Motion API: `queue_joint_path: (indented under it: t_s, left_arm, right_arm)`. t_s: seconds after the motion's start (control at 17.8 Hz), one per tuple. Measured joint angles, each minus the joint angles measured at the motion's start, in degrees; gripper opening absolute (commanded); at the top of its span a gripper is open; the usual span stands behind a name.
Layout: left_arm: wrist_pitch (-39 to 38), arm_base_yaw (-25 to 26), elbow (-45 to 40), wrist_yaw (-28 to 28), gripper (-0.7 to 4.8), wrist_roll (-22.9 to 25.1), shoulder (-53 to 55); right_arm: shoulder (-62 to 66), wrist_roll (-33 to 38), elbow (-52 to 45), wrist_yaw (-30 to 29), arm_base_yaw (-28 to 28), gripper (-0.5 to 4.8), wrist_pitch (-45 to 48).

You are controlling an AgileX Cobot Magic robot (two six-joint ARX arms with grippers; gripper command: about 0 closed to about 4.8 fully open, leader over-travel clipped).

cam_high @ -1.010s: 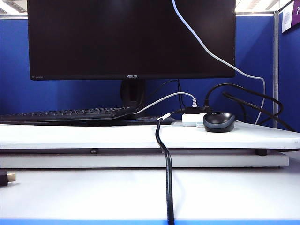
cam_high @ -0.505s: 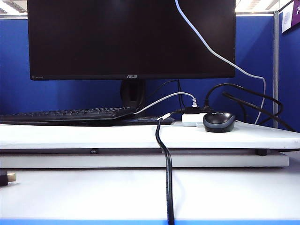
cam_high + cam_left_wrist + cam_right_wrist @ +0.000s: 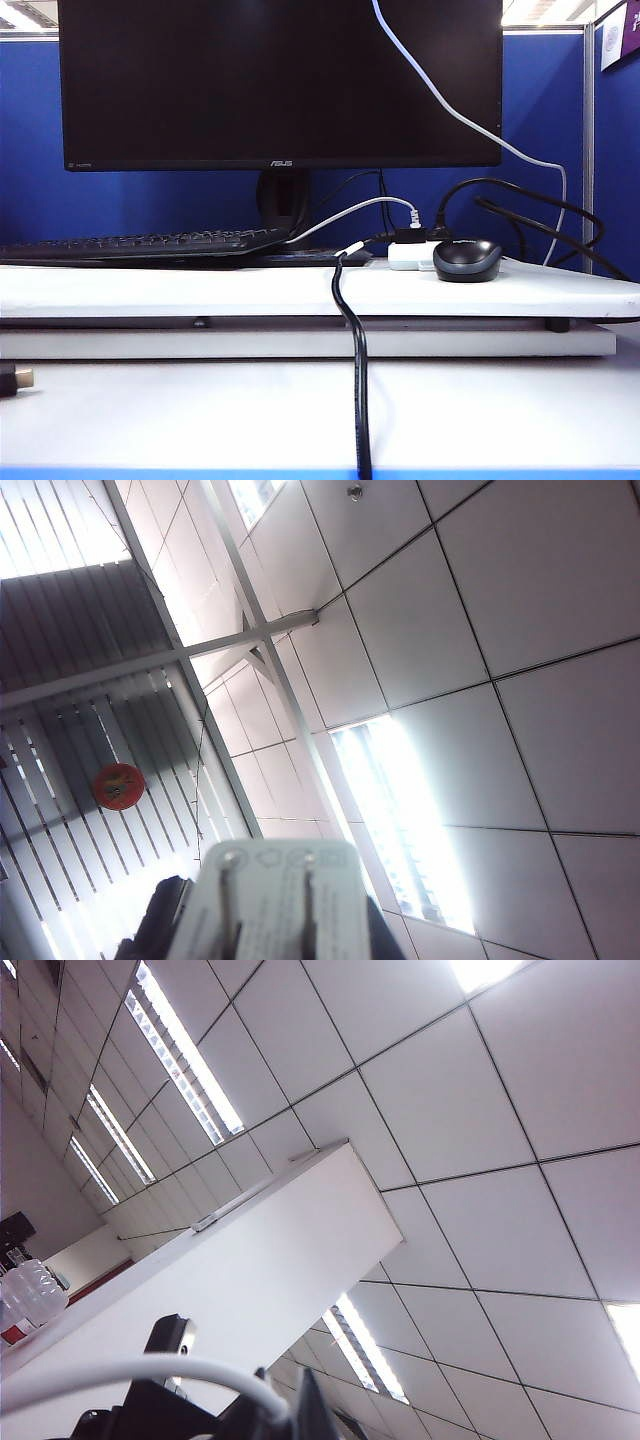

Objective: Pick up the Type-C charging cable and the charging base, insert one end of the Type-C charger into the corresponding slot on the base, and finally place the plugged-in charger back on the table.

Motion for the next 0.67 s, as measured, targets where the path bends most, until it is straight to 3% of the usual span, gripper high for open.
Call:
queue_joint_path:
  t_s: [0.51,0.67]
  left_arm:
    - [0.7,0.0,0.0,-0.6,-0.06,0.0,-0.1]
    - [-0.7,0.0,0.0,-1.0,-0.06,0.0,-0.4]
  right_arm:
    - [0.0,-0.1,0.0,0.5,-0.1,-0.01,-0.5]
    - [0.0,-5.8,0.1,0.6,-0.1,-0.01,-1.8]
